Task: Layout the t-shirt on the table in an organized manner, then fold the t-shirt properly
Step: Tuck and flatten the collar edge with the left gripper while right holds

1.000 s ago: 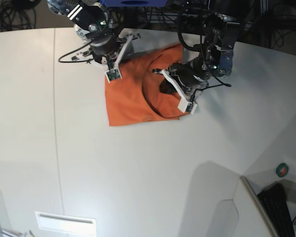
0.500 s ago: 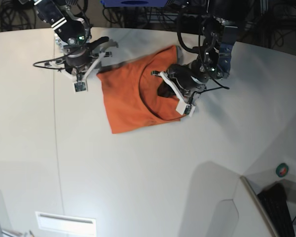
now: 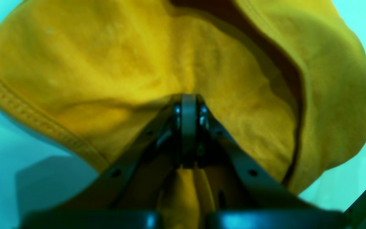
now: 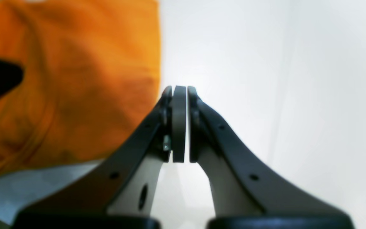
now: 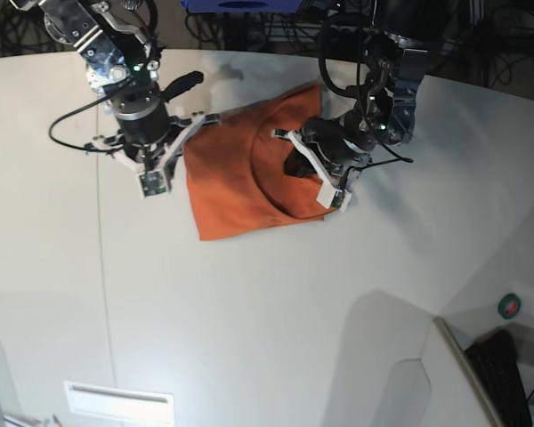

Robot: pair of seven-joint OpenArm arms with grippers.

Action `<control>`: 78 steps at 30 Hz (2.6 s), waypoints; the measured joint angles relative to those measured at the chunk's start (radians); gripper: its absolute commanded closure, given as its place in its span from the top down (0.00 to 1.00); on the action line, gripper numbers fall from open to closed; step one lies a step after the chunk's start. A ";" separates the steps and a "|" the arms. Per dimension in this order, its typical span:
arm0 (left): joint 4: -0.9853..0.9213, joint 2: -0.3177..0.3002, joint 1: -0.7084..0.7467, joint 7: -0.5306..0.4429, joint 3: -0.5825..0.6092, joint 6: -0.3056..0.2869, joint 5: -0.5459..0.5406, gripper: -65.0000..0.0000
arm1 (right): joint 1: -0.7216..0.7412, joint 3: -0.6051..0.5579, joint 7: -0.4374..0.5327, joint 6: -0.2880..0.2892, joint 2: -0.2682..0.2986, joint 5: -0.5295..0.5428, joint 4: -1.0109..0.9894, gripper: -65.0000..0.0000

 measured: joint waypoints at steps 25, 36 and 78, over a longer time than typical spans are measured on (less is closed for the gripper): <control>0.008 0.003 -0.006 0.022 -0.006 0.000 0.002 0.00 | 0.031 -0.014 0.003 0.002 -0.105 -0.002 -0.120 0.00; 0.010 0.006 -0.015 0.029 -0.008 0.000 0.008 0.00 | 0.040 -0.013 -0.005 -0.002 -0.106 0.007 -0.230 0.00; -0.071 -0.048 0.053 0.066 -0.140 -0.214 -0.461 0.80 | 0.009 -0.011 -0.042 -0.001 -0.066 0.001 -0.181 0.00</control>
